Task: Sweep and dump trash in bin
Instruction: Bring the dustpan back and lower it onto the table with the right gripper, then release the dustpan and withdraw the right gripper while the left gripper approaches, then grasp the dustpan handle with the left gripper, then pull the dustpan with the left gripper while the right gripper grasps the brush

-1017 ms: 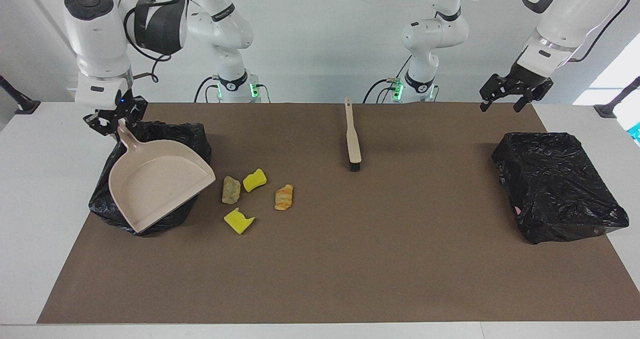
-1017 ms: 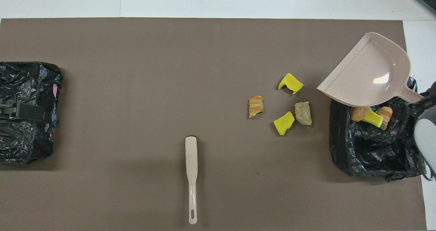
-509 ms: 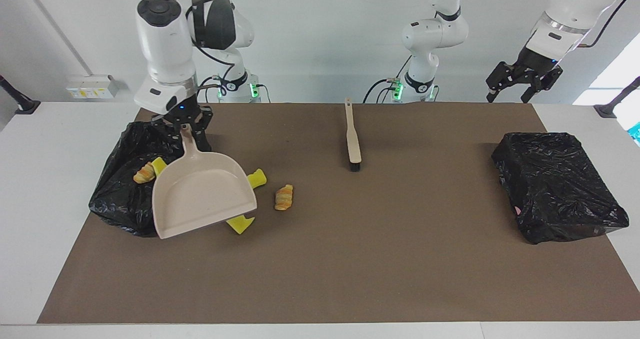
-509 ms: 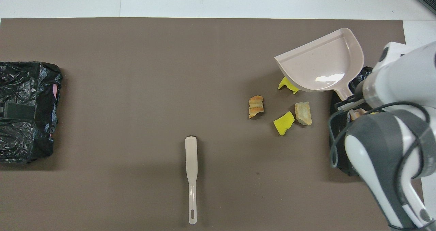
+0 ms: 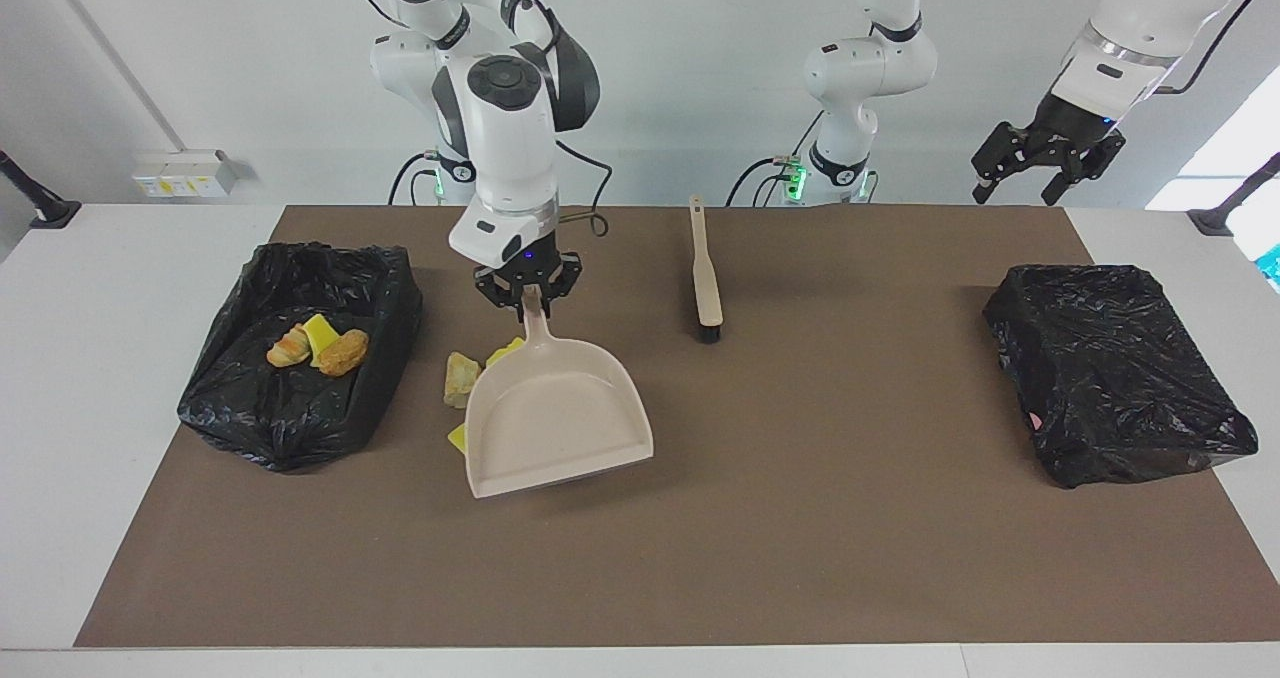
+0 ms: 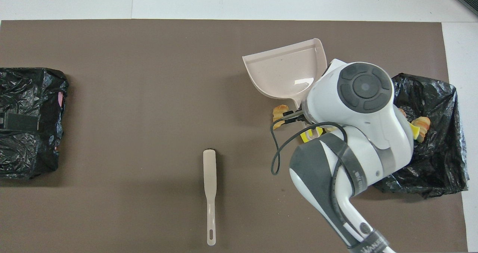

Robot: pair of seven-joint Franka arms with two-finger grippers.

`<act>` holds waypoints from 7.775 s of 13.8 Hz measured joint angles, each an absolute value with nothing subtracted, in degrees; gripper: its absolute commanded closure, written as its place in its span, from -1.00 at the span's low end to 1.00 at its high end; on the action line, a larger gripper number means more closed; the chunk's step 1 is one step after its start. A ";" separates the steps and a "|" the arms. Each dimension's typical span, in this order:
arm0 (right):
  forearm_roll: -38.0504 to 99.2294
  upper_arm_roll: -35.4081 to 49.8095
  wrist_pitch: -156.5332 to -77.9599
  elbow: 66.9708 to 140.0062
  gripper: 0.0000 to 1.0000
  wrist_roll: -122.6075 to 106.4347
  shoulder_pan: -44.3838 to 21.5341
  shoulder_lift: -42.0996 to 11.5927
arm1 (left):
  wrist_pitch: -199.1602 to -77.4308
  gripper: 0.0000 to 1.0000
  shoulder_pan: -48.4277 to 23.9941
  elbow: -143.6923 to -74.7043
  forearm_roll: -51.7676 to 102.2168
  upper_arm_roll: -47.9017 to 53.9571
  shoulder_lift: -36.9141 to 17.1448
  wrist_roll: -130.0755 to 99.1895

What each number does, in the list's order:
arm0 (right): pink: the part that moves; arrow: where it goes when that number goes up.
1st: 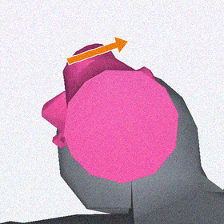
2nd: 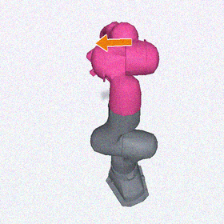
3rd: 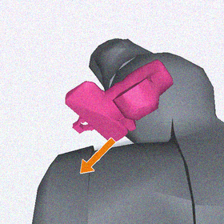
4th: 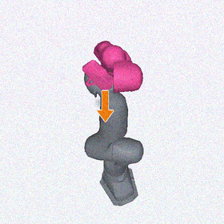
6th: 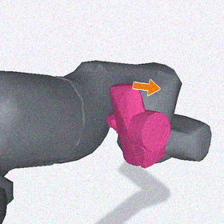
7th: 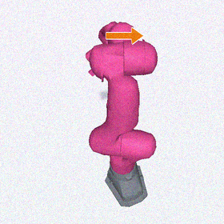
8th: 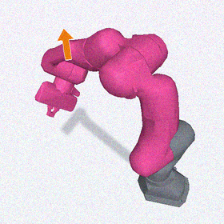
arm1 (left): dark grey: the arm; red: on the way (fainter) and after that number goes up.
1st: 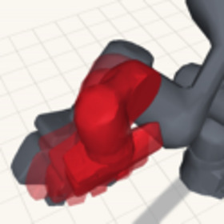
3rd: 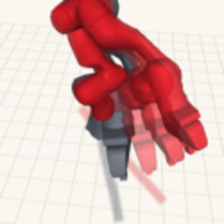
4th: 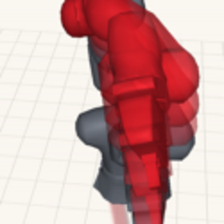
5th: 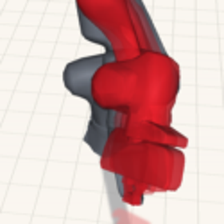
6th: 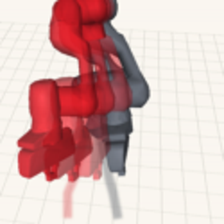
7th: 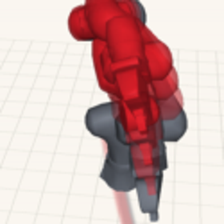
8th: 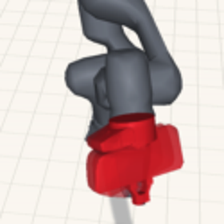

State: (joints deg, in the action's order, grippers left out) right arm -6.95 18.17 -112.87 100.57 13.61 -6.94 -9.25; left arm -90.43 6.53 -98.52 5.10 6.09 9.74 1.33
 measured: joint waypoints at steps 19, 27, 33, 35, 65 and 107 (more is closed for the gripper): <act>-17.40 17.36 -120.12 81.20 -1.00 43.14 -24.77 -35.18 | -86.91 -1.00 6.53 -98.50 3.40 6.13 9.87 1.29; -16.92 17.24 -109.15 79.65 -1.00 31.15 -16.89 -23.48 | -89.77 -1.00 6.52 -98.40 3.26 6.28 9.88 1.29; -12.23 17.15 -100.64 79.58 -1.00 12.75 -6.55 -17.00 | -89.76 -1.00 6.58 -98.40 3.24 6.08 9.88 1.29; -11.13 17.15 -98.22 79.58 -1.00 9.53 -2.95 -15.55 | -89.76 -1.00 6.57 -98.40 3.24 6.15 9.88 1.29; -0.67 6.04 -89.37 85.97 -1.00 5.23 6.16 -2.31 | -127.19 -1.00 -26.01 -101.40 1.68 11.08 -23.50 -30.05; 4.76 7.31 -118.14 115.80 -0.84 52.13 -41.35 -2.41 | -112.79 1.00 4.43 -106.31 -3.58 9.00 -9.92 53.33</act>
State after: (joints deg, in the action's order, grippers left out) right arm 4.76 7.31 -118.14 115.80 52.13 -41.35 -2.41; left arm -112.79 4.43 -106.31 -3.58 9.00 -9.92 53.33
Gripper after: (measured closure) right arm 0.000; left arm 0.674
